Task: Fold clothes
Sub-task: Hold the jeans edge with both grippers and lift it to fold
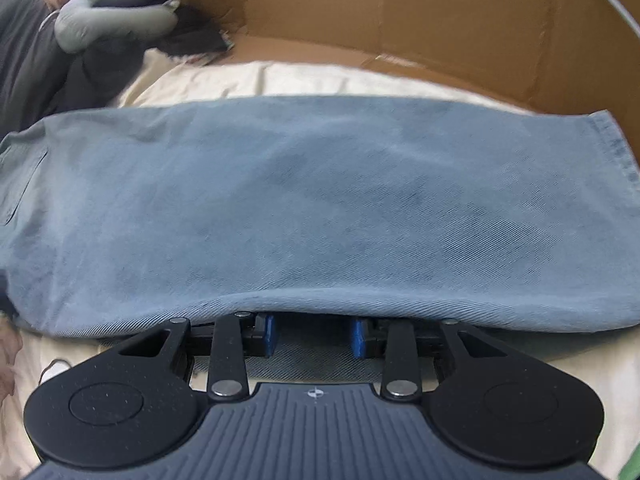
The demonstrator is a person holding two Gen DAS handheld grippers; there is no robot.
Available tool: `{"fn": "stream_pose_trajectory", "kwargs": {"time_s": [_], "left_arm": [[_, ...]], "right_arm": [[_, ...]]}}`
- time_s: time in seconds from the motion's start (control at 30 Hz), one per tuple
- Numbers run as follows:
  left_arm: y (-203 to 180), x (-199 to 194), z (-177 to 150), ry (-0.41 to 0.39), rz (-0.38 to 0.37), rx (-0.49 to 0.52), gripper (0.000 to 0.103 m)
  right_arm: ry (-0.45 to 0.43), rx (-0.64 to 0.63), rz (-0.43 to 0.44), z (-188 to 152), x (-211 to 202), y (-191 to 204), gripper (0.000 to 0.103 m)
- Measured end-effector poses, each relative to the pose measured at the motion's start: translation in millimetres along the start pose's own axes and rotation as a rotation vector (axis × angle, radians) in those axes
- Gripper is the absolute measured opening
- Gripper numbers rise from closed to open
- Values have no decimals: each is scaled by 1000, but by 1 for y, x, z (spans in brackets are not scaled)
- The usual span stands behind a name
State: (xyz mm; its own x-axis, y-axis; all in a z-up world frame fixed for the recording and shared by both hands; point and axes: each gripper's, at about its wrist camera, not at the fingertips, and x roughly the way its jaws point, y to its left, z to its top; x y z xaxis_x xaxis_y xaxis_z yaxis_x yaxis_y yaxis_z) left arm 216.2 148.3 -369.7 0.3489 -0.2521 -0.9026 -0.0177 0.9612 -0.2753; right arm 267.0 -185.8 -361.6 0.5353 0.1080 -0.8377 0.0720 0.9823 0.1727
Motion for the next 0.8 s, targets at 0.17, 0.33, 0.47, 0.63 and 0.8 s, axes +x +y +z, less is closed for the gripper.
{"fn": "stream_pose_trajectory", "kwargs": {"time_s": [0.17,0.33,0.47,0.63,0.8], "left_arm": [[7,-13,4,-76,-35,-40,59],[10,-19,6,-93,-43,-48,60],[11,-24,6,-125,-33,-57,61],[11,-19,0,-93,-9,-38,61],[14,-11,-12,-71,11,-61,60]], "right_arm": [[11,-114,99,-9,1,33,50],[12,-143,195,-3,12,58,50],[13,-155,224,0,16,71,50],[30,-233,239,-10,19,93,50],[50,-203,271,-12,15,88,49]]}}
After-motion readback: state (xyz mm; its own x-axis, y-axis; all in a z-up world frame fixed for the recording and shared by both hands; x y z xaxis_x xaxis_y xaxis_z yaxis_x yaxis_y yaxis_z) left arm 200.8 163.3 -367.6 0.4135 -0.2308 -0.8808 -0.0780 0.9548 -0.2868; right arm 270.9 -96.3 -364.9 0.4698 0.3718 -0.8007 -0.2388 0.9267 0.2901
